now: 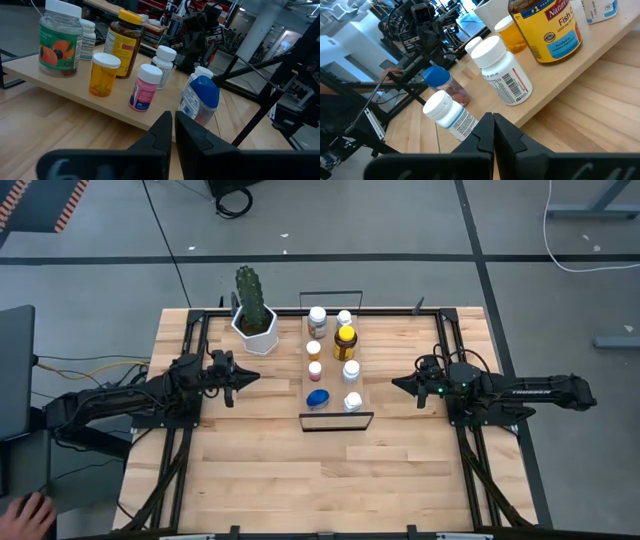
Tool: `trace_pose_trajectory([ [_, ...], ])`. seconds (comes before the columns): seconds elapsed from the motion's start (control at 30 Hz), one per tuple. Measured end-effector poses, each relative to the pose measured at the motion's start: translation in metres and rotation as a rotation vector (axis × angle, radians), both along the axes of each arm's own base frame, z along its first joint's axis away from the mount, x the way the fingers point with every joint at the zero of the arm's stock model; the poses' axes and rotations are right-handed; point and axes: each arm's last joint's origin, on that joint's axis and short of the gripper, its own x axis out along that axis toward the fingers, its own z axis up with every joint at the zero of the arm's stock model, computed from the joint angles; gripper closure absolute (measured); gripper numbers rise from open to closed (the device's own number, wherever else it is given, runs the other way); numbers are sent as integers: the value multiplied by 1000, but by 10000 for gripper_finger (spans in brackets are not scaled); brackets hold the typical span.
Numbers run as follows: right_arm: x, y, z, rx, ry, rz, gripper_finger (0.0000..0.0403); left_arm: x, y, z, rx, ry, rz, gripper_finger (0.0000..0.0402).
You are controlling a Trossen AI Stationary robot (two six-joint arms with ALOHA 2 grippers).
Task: Pick and place medicine bottles onto shelf by color
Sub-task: Return to Home Position
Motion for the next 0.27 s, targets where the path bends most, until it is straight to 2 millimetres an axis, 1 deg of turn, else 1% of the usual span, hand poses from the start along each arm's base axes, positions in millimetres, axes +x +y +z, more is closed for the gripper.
trace_pose_trajectory([
  [0.27,0,0,0,0,0,0,397,0,0,0,0,0,0,367],
])
